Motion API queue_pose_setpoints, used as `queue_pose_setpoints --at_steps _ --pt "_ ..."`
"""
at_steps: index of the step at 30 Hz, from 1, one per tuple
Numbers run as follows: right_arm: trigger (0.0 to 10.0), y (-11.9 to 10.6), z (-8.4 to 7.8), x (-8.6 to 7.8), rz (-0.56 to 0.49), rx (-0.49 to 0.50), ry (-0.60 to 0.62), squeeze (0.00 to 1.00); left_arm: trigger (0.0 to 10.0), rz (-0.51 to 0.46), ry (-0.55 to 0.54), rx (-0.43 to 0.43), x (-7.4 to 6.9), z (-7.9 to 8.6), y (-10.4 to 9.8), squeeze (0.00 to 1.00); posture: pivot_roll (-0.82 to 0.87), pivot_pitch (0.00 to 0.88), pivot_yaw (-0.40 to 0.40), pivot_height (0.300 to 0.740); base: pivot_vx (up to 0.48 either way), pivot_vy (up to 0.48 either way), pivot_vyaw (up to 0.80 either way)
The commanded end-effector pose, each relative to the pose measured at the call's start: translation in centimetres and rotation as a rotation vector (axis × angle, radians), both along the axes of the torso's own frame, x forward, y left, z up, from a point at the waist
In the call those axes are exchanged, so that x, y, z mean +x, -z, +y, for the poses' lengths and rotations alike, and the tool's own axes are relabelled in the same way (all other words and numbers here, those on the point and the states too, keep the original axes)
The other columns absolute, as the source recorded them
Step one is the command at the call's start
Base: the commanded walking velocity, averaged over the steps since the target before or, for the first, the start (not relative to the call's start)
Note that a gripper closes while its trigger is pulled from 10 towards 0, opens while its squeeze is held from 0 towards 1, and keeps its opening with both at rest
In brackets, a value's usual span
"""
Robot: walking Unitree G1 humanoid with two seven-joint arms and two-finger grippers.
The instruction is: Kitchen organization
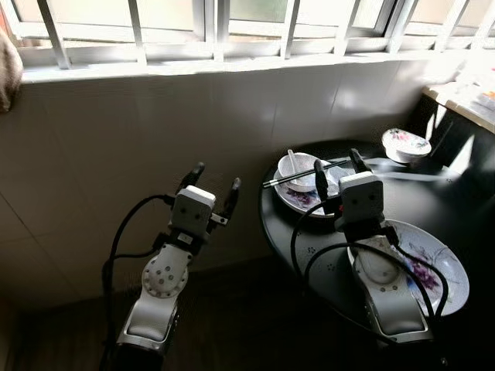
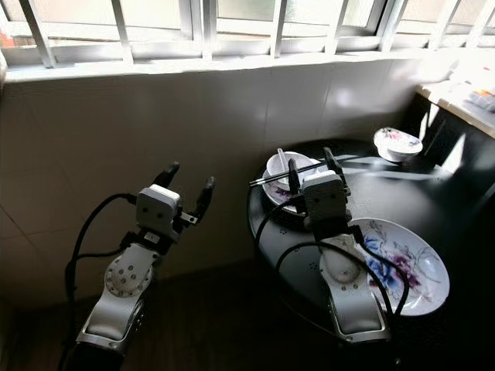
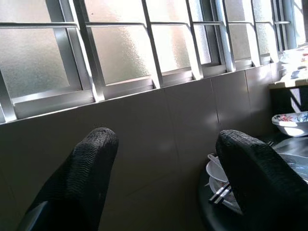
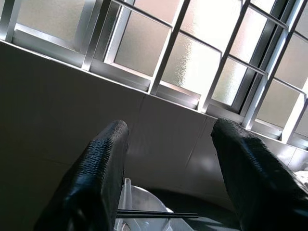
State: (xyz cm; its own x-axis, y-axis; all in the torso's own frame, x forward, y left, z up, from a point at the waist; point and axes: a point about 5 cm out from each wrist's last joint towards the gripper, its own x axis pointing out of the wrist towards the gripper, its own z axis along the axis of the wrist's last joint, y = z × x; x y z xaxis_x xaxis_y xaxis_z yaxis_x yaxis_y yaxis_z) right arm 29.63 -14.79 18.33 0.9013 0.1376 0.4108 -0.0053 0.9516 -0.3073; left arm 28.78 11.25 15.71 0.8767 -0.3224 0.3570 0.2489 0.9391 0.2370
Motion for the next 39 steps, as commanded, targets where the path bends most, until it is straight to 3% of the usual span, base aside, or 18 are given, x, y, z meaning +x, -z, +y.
queue_pose_setpoints --at_steps 1,10,14,16,18,21,22,25,28,39 --pt "10.0 0.0 -0.1 0.0 0.001 0.003 0.008 0.00 10.0 -0.004 0.017 -0.002 -0.1 -0.4 -0.1 0.00 0.05 0.000 -0.041 0.740 0.000 0.000 0.00" --pt "10.0 0.6 -0.1 0.3 0.059 0.029 0.001 0.00 10.0 0.002 0.023 0.007 0.2 -0.4 -0.2 0.00 0.05 0.000 -0.034 0.740 0.000 0.000 0.00" --pt "10.0 2.4 -0.7 0.9 0.224 0.160 0.010 0.00 10.0 0.019 0.020 0.014 0.1 -0.4 0.2 0.00 0.05 0.000 -0.035 0.740 0.000 0.000 0.00" --pt "10.0 2.8 -0.7 1.0 0.254 0.159 0.007 0.00 10.0 0.023 0.020 0.016 0.1 -0.4 0.3 0.00 0.05 0.000 -0.034 0.740 0.000 0.000 0.00" --pt "10.0 4.9 -0.5 1.2 0.387 0.021 0.016 0.00 10.0 0.034 0.017 0.023 0.2 -0.3 0.4 0.00 0.05 0.000 -0.034 0.740 0.000 0.000 0.00" --pt "10.0 6.3 -0.4 1.1 0.482 -0.010 0.019 0.00 10.0 0.035 0.014 0.027 0.4 -0.2 0.4 0.00 0.06 0.000 -0.034 0.740 0.000 0.000 0.00" --pt "10.0 7.4 -0.5 0.9 0.562 -0.023 0.035 0.00 10.0 0.037 0.012 0.029 0.4 -0.1 0.4 0.00 0.06 0.000 -0.034 0.740 0.000 0.000 0.00" --pt "10.0 8.0 -0.6 0.8 0.597 -0.019 0.050 0.00 10.0 0.038 0.011 0.030 0.4 -0.1 0.4 0.00 0.06 0.000 -0.034 0.740 0.000 0.000 0.00" --pt "10.0 8.7 -1.9 0.8 0.651 -0.062 0.142 0.00 10.0 0.042 0.010 0.033 0.4 0.0 0.5 0.00 0.06 0.000 -0.031 0.740 0.000 0.000 0.00" --pt "10.0 10.9 -3.5 0.7 0.861 0.047 0.253 0.00 10.0 0.052 0.010 0.038 0.6 -0.1 0.6 0.00 0.06 0.000 -0.030 0.740 0.000 0.000 0.00"
